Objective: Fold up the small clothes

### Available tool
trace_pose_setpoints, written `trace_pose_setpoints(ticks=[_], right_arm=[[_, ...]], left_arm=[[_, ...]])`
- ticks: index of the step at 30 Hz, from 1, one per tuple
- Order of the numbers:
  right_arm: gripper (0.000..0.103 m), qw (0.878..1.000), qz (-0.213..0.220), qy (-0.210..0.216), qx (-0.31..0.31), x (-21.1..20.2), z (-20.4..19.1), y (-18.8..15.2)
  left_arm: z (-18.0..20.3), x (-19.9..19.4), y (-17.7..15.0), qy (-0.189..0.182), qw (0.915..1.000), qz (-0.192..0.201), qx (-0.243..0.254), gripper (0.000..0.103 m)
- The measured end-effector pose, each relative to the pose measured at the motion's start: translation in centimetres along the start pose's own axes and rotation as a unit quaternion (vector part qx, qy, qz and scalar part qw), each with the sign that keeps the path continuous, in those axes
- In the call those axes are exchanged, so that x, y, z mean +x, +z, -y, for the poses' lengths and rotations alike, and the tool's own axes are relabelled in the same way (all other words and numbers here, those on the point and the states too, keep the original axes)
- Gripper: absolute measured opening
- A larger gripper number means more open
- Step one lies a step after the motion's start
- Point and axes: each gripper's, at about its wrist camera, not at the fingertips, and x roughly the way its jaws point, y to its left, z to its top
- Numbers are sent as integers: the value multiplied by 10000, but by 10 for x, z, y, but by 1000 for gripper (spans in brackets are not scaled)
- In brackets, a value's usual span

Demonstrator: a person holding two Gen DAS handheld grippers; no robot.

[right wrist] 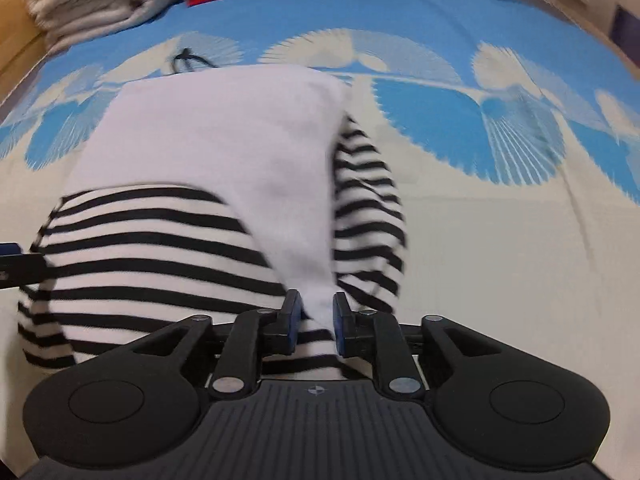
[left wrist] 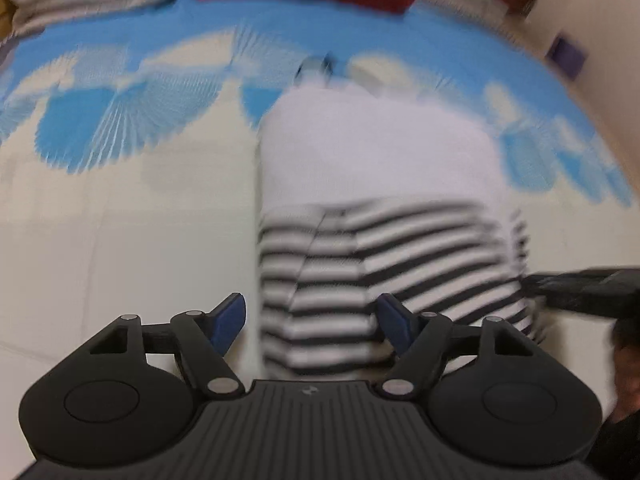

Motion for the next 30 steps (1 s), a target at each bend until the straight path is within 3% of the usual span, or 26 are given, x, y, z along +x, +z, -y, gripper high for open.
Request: trace_pose_setpoints(ticks=[3, 6, 9, 15, 18, 22, 24, 27, 29, 30], right_arm=[[28, 9989, -252, -382, 39, -3, 10, 0], [29, 9993, 278, -179, 145, -40, 18, 4], [37, 9956, 931, -81, 66, -85, 21, 3], [51, 9825, 1817, 295, 270, -159, 34, -9], [58, 9771, 2085, 318, 297, -186, 38, -31], [72, 9727, 2296, 200, 268, -200, 40, -67], [85, 9724, 2320, 175, 199, -199, 36, -85], [86, 9759, 2173, 99, 183, -185, 28, -115], [85, 9822, 1878, 33, 99, -175, 18, -123], [85, 9811, 1933, 63, 80, -175, 13, -125]], left_arm=[[-1, -9, 3, 70, 9999, 114, -75, 81], [14, -35, 7, 491, 9967, 571, 305, 85], [19, -70, 14, 809, 9928, 879, 121, 86], [40, -158, 1, 855, 9799, 1798, -97, 103], [54, -192, -27, 743, 9755, 2066, 124, 103], [62, -213, -71, 832, 9719, 2193, 194, 103], [69, -218, -94, 844, 9701, 2272, 75, 103], [81, -210, -129, 924, 9651, 2450, 34, 103], [85, -191, -148, 815, 9708, 2251, 141, 103], [86, -178, -151, 794, 9788, 1882, 165, 103]])
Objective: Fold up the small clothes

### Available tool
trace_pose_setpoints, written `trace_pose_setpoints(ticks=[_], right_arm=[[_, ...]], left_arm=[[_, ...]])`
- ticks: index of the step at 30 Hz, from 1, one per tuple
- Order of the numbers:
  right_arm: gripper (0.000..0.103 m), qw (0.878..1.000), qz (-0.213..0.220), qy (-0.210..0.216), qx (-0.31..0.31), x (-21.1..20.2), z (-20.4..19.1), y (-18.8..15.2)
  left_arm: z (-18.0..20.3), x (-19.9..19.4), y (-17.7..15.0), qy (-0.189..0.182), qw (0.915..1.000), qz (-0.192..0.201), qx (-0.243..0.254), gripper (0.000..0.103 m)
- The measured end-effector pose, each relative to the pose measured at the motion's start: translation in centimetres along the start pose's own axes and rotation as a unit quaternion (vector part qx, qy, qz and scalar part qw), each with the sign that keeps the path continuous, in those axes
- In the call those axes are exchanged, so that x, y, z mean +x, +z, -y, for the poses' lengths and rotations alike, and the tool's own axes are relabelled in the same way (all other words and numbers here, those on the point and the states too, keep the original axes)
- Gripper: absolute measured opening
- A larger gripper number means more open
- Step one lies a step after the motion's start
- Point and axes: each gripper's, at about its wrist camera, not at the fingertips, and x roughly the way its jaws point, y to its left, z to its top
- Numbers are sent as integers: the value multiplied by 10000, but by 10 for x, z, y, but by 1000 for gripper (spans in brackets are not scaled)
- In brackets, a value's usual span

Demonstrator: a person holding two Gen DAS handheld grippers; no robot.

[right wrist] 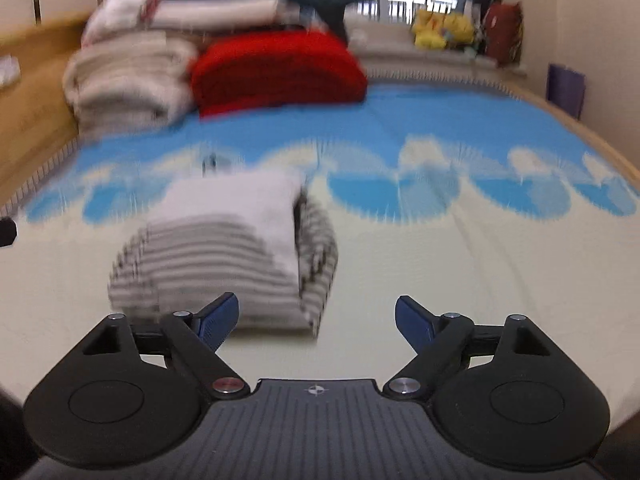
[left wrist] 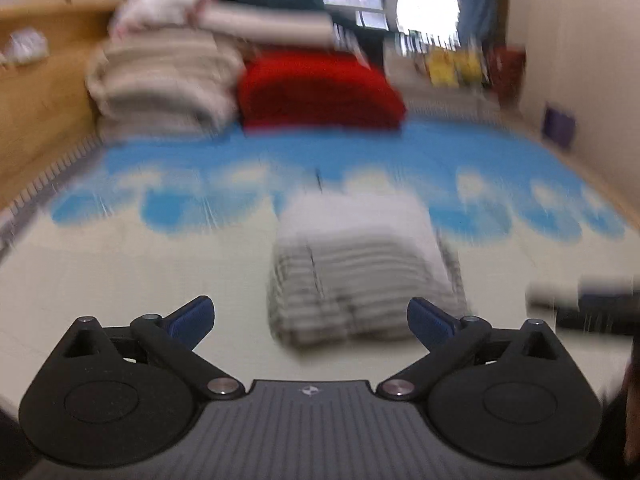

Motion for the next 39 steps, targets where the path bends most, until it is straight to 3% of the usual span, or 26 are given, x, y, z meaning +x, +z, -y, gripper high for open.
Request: trace_pose_setpoints(ticks=[1, 2, 5, 13, 25, 39], right_arm=[[85, 9999, 105, 49, -74, -2, -5, 0], [85, 9994, 200, 62, -258, -2, -12, 0], [85, 9970, 371, -41, -672, -1, -25, -1], [85, 9984, 352, -66, -440, 8, -24, 2], [85, 9984, 353, -126, -435, 15, -25, 2], [85, 9977, 341, -64, -580, 14, -31, 1]], left_arm=[[2, 7, -2, -31, 9997, -260, -13, 103], [2, 10, -3, -109, 9996, -271, -56, 103], [3, 11, 0, 45, 9999, 61, 122, 103], [-17, 27, 8, 160, 9995, 64, -269, 103], [-15, 41, 3, -28, 9981, -222, -581, 103], [-13, 42, 1, -167, 9979, -267, -575, 103]])
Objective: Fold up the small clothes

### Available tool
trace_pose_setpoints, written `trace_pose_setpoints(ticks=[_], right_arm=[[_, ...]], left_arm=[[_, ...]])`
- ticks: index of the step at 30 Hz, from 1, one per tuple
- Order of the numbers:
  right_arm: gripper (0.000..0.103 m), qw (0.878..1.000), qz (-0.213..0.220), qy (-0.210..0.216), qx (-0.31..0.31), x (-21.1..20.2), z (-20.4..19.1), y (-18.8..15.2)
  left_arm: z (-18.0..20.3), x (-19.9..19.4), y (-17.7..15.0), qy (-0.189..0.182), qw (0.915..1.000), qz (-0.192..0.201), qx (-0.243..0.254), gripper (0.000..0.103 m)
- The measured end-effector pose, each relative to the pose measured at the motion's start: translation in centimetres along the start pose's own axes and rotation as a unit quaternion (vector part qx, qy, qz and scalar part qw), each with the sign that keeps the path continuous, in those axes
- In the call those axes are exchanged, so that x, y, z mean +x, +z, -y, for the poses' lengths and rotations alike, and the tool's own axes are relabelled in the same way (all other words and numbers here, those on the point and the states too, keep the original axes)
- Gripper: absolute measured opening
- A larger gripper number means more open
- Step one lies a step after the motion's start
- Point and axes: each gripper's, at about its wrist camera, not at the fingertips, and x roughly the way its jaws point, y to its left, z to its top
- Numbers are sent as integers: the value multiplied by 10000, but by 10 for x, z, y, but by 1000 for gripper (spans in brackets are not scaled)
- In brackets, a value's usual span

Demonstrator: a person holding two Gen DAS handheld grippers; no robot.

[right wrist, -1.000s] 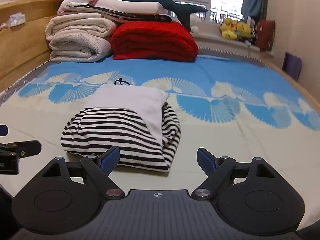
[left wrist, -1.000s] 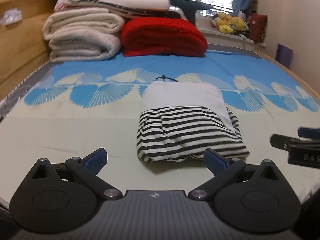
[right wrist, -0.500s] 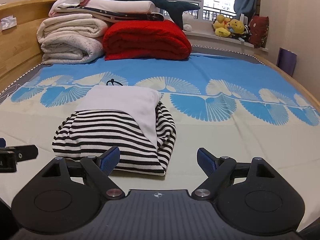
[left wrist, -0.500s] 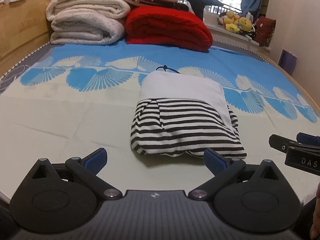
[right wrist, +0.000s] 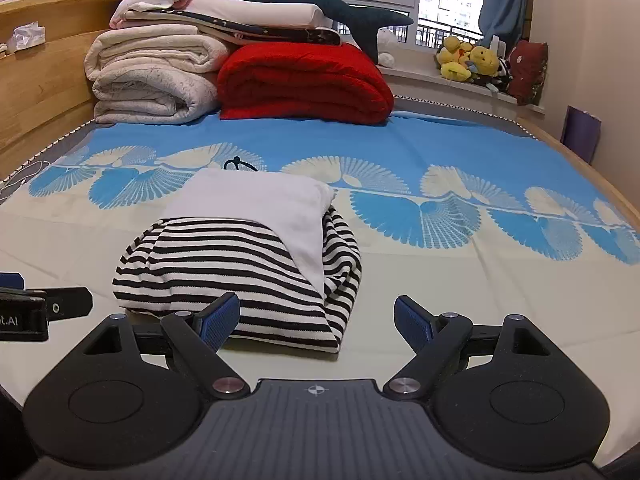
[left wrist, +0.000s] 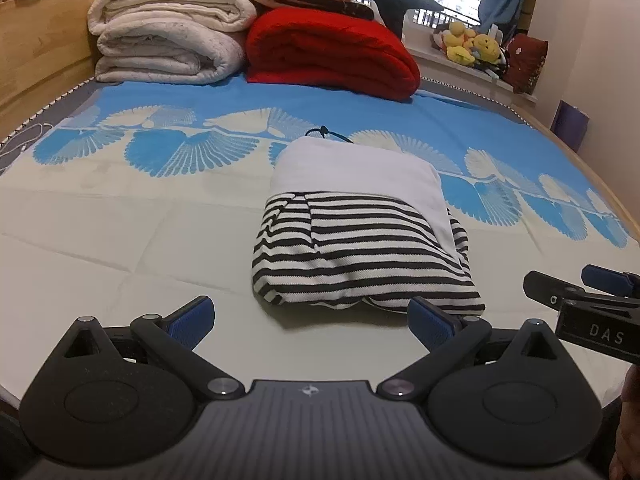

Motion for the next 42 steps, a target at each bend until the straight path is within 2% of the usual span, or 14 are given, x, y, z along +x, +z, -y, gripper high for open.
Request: trace_pose_setpoints(ticks=[9, 42], right_arm=[[85, 10000, -11, 10, -15, 2, -2, 0], [85, 10000, -10, 57, -8, 0, -4, 0]], left_arm=[[-1, 4, 0, -42, 9999, -72, -102, 103], [1, 5, -1, -73, 9999, -23, 65, 103]])
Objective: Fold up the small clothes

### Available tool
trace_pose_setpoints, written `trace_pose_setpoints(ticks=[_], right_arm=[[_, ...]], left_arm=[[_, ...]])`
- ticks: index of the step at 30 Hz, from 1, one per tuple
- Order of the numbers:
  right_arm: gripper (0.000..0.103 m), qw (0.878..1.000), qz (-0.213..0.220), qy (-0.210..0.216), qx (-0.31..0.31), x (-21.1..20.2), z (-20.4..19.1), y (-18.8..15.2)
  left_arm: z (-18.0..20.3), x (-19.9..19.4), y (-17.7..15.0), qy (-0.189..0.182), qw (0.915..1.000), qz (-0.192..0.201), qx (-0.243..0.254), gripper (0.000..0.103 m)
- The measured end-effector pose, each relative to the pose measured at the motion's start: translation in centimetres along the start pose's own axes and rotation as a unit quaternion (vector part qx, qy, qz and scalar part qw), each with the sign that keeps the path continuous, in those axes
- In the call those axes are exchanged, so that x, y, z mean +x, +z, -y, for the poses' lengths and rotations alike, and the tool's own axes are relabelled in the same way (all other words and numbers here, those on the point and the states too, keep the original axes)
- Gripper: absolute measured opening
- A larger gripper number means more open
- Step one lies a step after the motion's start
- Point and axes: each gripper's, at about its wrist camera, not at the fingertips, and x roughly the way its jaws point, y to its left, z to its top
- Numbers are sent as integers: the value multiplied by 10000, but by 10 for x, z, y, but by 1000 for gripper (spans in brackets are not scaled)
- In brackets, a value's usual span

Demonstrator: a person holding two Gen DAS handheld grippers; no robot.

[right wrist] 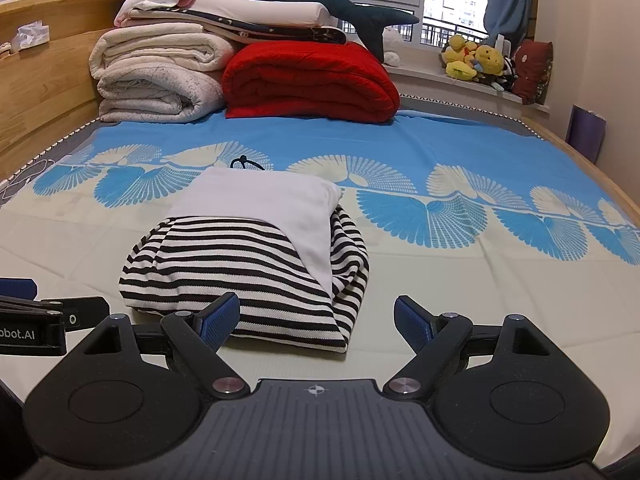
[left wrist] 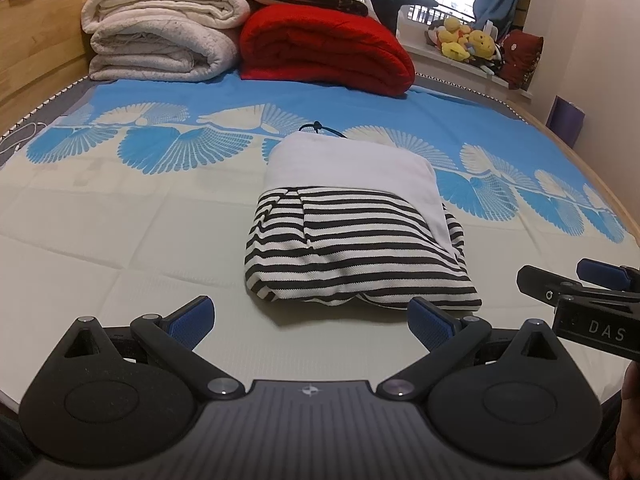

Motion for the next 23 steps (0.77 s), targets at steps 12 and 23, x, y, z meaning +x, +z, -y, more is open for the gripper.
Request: trace_pose_setpoints(ticks=[12, 23], right_arm=[[85, 10000, -2, 2, -6, 0, 0, 0], [85, 10000, -3, 3, -6, 0, 0, 0]], left_arm=[[1, 0, 0, -12, 10000, 5, 18, 103], [0, -1, 1, -21, 9999, 55, 97, 103]])
